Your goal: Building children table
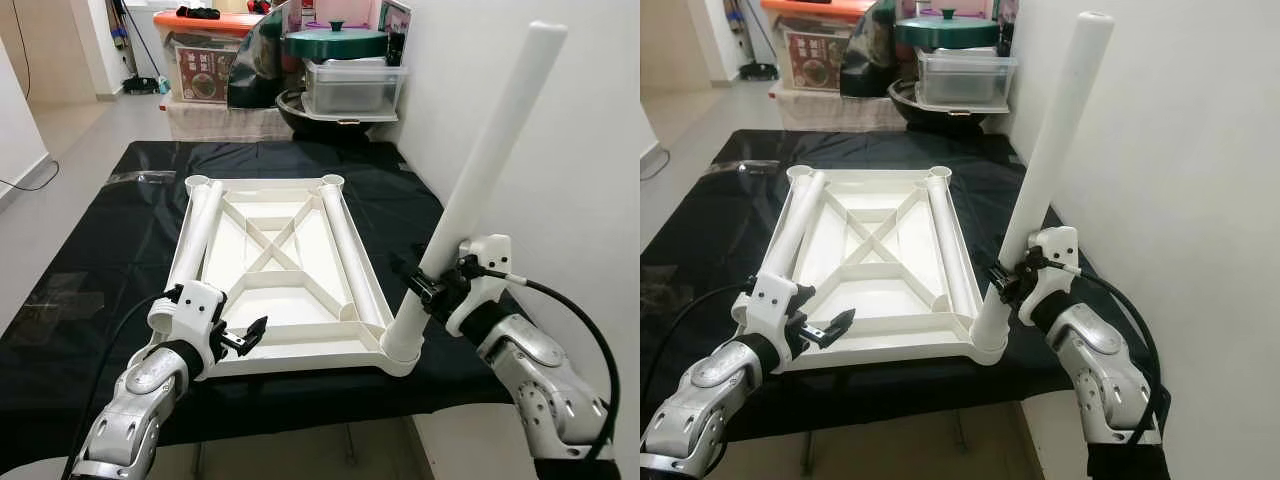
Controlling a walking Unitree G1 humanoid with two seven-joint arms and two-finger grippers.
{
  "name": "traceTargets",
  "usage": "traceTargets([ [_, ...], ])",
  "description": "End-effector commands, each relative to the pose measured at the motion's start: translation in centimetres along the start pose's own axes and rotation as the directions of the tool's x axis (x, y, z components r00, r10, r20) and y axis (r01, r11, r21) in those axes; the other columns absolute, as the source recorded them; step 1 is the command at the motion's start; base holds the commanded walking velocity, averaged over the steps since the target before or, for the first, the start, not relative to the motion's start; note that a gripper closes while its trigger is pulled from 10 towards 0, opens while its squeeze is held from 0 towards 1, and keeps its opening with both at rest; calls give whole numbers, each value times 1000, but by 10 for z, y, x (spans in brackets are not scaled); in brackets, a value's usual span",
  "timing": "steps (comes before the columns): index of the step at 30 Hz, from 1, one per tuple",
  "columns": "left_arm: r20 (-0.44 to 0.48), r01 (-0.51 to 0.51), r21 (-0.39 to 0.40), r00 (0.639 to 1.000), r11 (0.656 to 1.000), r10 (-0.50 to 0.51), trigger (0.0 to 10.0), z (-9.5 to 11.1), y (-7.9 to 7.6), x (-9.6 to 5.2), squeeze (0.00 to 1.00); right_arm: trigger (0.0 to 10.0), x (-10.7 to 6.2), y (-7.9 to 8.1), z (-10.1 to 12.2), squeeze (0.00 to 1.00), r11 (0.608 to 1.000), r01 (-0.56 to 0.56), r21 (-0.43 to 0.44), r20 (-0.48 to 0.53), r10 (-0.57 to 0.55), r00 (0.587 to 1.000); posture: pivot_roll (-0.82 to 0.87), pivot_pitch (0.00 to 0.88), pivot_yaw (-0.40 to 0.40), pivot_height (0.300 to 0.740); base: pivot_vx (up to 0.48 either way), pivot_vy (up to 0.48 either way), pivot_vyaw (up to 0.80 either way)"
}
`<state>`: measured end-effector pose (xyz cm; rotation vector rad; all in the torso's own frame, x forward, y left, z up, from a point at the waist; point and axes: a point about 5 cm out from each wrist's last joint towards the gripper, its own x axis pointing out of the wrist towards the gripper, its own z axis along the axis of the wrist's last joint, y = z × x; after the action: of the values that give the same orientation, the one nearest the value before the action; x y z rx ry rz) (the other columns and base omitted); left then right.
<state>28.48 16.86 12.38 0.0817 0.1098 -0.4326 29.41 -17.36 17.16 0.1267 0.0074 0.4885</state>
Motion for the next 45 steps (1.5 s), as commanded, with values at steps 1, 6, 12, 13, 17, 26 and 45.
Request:
traceTargets([
  [1, -1, -7, 3, 1000, 1000, 7, 10000, -1, -1, 2, 0, 0, -1, 5, -53, 0, 989, 67, 130, -243, -34, 970, 20, 0, -88, 740, 0, 0, 0],
  [6, 0, -12, 4, 1000, 1000, 12, 10000, -1, 0, 2, 0, 0, -1, -12, -56, 0, 958, 274, 79, -274, -244, 931, 20, 0, -88, 740, 0, 0, 0],
  [12, -4, -39, 10, 999, 999, 39, 10000, -1, 4, 3, 0, 0, -15, -49, -58, 0, 724, 690, -26, -264, -670, 694, 24, 0, -92, 740, 0, 0, 0],
  [13, -4, -39, 10, 999, 999, 39, 10000, -1, 4, 3, 0, 0, -15, -49, -58, 0, 724, 690, -26, -264, -670, 694, 24, 0, -92, 740, 0, 0, 0],
  [17, -12, -80, 19, 997, 997, 81, 10000, -2, 10, 4, 0, 0, -18, -52, -55, 0, 654, 755, -35, -218, -743, 633, 25, 0, -92, 740, 0, 0, 0],
  [26, -30, -133, 20, 991, 991, 133, 10000, -4, 16, 4, 0, 0, -12, -46, -51, 0, 612, 790, -15, -191, -778, 599, 33, 0, -98, 740, 0, 0, 0],
  [45, -37, -148, 26, 988, 989, 149, 10000, -5, 17, 7, 0, 10000, -5, -30, -40, 1000, 617, 787, -10, -156, -778, 608, 24, 0, -89, 740, 0, 0, 0],
])
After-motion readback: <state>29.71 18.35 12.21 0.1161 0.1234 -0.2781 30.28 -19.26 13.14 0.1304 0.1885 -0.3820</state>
